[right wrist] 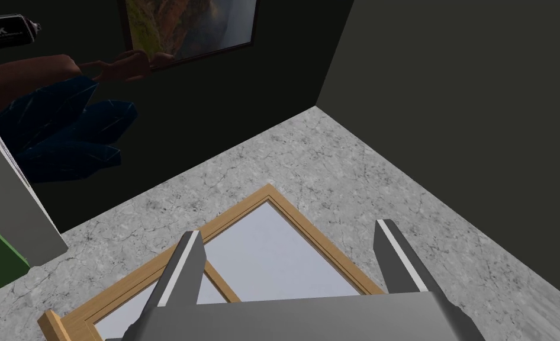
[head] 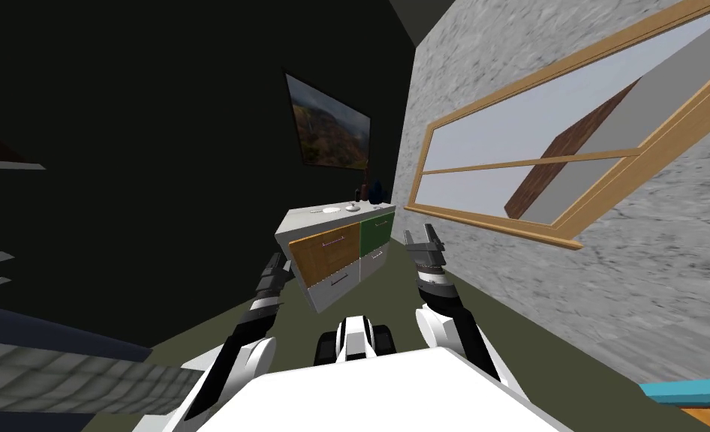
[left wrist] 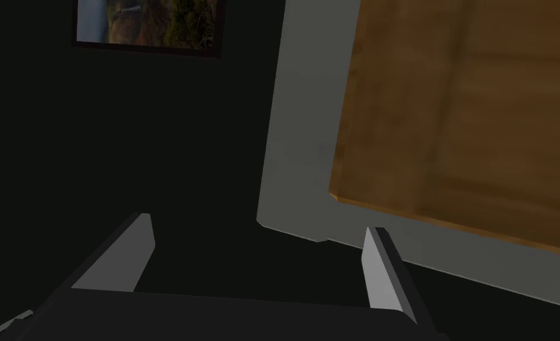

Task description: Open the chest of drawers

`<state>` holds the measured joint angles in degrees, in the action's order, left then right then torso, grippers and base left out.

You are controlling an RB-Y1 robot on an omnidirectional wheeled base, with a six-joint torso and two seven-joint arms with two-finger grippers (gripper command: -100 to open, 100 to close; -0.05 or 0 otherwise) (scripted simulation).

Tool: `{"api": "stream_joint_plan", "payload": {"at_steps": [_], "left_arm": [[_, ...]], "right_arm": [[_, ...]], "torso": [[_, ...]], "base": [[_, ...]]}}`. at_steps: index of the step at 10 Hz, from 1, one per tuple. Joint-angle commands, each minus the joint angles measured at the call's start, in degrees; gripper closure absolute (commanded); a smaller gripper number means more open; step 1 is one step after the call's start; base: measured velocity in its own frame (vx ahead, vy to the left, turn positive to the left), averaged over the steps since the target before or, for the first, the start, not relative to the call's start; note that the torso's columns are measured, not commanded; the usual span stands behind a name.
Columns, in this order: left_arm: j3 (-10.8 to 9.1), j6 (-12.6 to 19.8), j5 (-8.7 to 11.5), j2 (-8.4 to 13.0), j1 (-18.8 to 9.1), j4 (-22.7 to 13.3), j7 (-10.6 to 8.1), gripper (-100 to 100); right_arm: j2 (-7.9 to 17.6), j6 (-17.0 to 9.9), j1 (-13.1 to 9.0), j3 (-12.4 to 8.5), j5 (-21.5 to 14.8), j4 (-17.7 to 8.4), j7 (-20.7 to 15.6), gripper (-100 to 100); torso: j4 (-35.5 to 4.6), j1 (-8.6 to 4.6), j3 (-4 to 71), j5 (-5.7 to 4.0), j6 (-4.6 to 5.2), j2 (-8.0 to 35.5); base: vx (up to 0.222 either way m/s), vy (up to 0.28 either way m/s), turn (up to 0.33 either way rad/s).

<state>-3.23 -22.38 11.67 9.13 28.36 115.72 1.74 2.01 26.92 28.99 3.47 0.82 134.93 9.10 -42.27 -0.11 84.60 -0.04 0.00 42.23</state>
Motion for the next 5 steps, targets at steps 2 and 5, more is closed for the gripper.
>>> {"api": "stream_joint_plan", "payload": {"at_steps": [2, 5], "left_arm": [[-1.34, 1.57, 1.55, -0.03, -0.5, -2.72, -0.68, -100], [-2.51, 2.93, 2.94, -0.6, -0.88, -4.92, -1.24, -100]], "right_arm": [[0.0, 0.0, 0.0, 0.0, 0.0, 0.0, 0.0, 0], [0.01, 0.0, 0.0, -0.01, 0.0, 0.0, 0.0, 0]], "torso": [[0.0, 0.2, 0.0, 0.07, 0.0, 0.01], [-0.01, 0.16, -0.03, 0.05, 0.01, 0.05]], "base": [[0.134, -0.171, 0.079], [0.131, -0.164, 0.081]]}}
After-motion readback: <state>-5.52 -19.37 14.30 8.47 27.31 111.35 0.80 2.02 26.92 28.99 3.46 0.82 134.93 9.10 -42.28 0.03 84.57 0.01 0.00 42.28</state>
